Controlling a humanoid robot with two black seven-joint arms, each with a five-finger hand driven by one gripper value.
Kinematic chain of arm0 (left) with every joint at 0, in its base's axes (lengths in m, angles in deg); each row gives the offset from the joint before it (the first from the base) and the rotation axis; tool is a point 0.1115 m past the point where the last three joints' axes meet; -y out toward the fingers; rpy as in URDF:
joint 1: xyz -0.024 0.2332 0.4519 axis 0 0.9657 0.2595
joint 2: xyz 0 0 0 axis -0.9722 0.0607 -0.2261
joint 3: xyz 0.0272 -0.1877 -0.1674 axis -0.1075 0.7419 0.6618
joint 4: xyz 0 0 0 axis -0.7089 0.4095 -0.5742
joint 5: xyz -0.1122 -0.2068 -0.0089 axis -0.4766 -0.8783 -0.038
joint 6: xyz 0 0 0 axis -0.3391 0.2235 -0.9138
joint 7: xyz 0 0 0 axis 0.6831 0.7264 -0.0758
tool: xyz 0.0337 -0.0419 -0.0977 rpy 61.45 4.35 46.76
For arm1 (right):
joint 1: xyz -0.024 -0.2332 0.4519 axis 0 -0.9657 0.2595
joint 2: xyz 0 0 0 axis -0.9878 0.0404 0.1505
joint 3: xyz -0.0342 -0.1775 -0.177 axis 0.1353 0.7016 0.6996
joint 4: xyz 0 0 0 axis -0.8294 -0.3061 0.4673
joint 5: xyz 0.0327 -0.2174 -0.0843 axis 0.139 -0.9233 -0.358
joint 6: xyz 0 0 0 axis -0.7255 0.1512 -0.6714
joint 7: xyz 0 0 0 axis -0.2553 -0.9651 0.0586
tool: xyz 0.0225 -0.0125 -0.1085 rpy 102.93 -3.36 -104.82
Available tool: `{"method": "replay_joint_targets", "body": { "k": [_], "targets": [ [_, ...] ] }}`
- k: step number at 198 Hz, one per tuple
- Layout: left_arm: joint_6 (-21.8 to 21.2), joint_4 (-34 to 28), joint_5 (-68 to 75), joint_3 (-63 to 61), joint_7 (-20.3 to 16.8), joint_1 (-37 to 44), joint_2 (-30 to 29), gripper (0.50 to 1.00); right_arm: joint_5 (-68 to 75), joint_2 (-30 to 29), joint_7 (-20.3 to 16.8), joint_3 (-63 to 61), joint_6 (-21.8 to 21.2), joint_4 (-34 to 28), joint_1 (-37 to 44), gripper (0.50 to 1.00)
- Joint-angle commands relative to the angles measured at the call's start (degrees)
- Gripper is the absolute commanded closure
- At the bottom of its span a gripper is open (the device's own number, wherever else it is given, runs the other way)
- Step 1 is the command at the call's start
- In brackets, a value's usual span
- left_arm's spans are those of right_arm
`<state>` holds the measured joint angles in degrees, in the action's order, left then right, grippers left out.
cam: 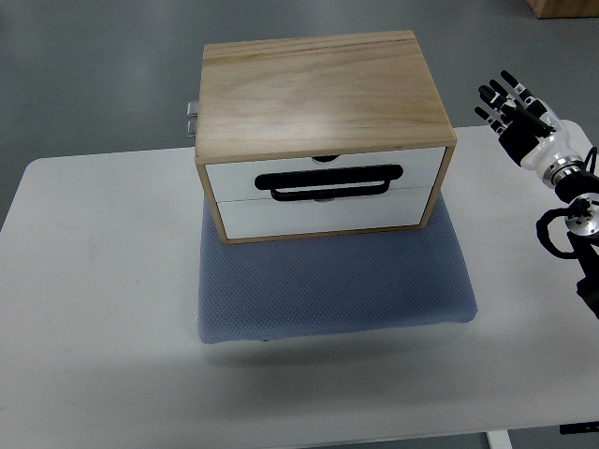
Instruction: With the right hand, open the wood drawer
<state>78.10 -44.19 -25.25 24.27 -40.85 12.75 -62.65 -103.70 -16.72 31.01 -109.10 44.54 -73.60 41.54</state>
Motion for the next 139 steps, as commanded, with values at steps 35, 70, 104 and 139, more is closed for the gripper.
{"method": "replay_joint_targets", "body": {
  "k": [35,70,104,139],
  "targets": [
    [-0.01,0.03,0.00,0.00,0.00,0.00,0.00,0.500,0.00,-0.27,0.00,0.43,-0.09,0.09,0.03,0.556],
    [-0.01,-0.06,0.00,0.00,0.00,0.00,0.00,0.500,0.00,-0.36,0.00,0.61,-0.09,0.09,-0.06,0.556],
    [-0.01,0.03,0.00,0.00,0.00,0.00,0.00,0.500,0.00,-0.45,0.00,0.61,-0.09,0.00,-0.32,0.556],
    [-0.01,0.03,0.00,0.00,0.00,0.00,0.00,0.500,0.00,-0.27,0.00,0.52,-0.09,0.00,-0.32,0.556]
  ]
}}
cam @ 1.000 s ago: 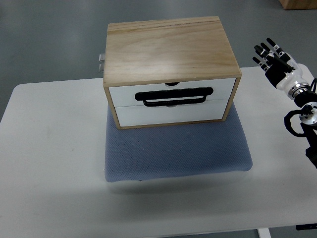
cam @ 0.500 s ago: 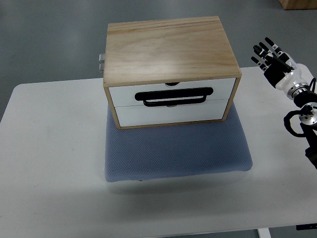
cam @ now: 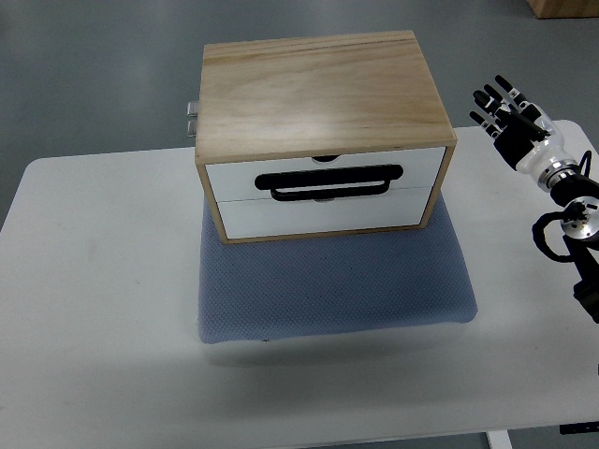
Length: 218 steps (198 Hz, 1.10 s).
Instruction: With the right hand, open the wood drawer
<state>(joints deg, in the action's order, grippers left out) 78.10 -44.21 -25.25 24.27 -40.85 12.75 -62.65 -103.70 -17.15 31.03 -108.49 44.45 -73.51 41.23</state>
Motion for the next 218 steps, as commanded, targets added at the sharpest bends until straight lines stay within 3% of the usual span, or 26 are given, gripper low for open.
{"method": "replay_joint_targets", "body": {
  "k": [1,118,171,218],
  "targets": [
    [0.00,0.05,0.00,0.00,0.00,0.00,0.00,0.500,0.00,0.16,-0.02,-0.09,0.00,-0.09,-0.01,0.556],
    [0.00,0.05,0.00,0.00,0.00,0.00,0.00,0.500,-0.26,0.95,-0.11,0.35,-0.18,-0.70,0.25,0.556],
    [0.00,-0.04,0.00,0.00,0.00,0.00,0.00,0.500,-0.44,2.27,-0.11,0.53,-4.04,-0.88,1.13,0.556],
    [0.00,0.05,0.00,0.00,0.00,0.00,0.00,0.500,1.05,9.83,0.07,8.88,-4.66,-0.88,5.97,0.556]
  ]
}}
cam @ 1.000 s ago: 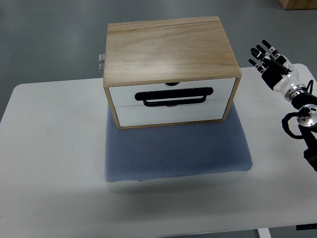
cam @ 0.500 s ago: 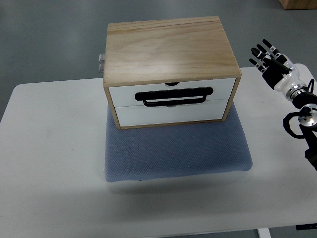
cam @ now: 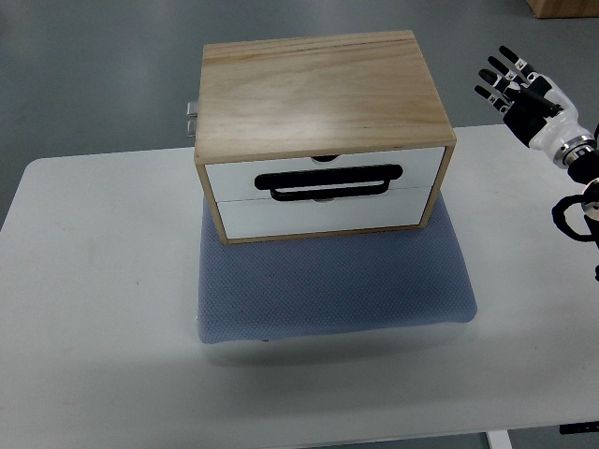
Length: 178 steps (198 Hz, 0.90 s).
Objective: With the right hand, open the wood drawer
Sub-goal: 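Raise the right hand and swing it over the top of the box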
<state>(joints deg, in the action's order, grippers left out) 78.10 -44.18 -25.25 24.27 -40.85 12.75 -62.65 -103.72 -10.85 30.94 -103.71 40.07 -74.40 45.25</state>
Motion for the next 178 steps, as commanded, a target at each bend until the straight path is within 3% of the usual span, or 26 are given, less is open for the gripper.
{"method": "replay_joint_targets", "body": {
  "k": [1,42,67,102,178],
  "targets": [
    [0.00,0.01,0.00,0.00,0.00,0.00,0.00,0.500,1.07,3.53,0.15,4.09,-0.28,0.01,1.94,0.556],
    [0.00,0.01,0.00,0.00,0.00,0.00,0.00,0.500,7.40,9.86,0.24,14.72,-6.25,-0.08,6.95,0.556],
    [0.00,0.01,0.00,0.00,0.00,0.00,0.00,0.500,8.63,13.55,2.09,21.31,-10.12,-0.25,10.91,0.556],
    [0.00,-0.07,0.00,0.00,0.00,0.00,0.00,0.500,8.72,19.08,3.14,30.45,-18.49,-1.48,18.11,0.556],
    [0.00,0.01,0.00,0.00,0.00,0.00,0.00,0.500,8.63,28.05,2.96,49.44,-18.49,-12.91,33.14,0.556]
  ]
}}
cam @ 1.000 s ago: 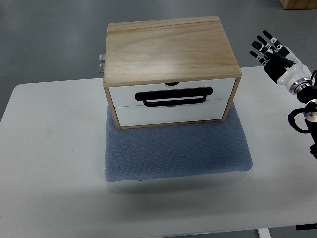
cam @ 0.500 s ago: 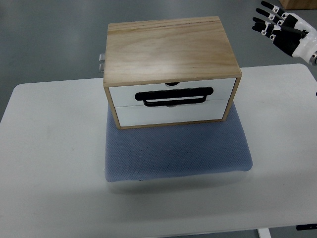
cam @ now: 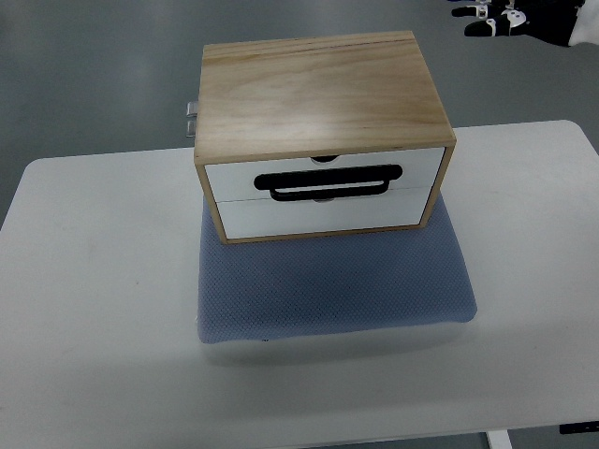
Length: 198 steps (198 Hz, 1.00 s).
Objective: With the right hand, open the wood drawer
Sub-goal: 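Raise the right hand and swing it over the top of the box, then lower the right hand and hook fingers around the upper drawer's black handle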
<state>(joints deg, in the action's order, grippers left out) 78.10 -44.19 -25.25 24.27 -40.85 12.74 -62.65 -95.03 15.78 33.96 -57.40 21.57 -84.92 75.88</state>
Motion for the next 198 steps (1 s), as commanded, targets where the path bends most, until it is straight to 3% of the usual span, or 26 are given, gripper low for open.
{"method": "replay_joint_targets", "body": {
  "k": [1,7,35,87,169,198],
  "targets": [
    [0.00,0.03,0.00,0.00,0.00,0.00,0.00,0.500,-0.06,1.42,-0.06,3.13,0.00,-2.39,2.52,0.556],
    [0.00,-0.06,0.00,0.00,0.00,0.00,0.00,0.500,-0.06,3.08,-0.15,8.58,0.00,-6.51,7.69,0.556],
    [0.00,-0.06,0.00,0.00,0.00,0.00,0.00,0.500,-0.06,3.17,-0.23,19.56,0.00,-11.61,17.54,0.556],
    [0.00,0.03,0.00,0.00,0.00,0.00,0.00,0.500,-0.06,-1.75,-0.32,40.13,0.00,-15.74,35.21,0.556],
    [0.00,0.03,0.00,0.00,0.00,0.00,0.00,0.500,7.23,-14.58,-0.50,60.96,0.00,-16.27,49.27,0.556],
    [0.00,-0.06,0.00,0.00,0.00,0.00,0.00,0.500,7.94,-16.16,-0.94,62.11,0.00,-18.20,49.62,0.558]
  ]
}}
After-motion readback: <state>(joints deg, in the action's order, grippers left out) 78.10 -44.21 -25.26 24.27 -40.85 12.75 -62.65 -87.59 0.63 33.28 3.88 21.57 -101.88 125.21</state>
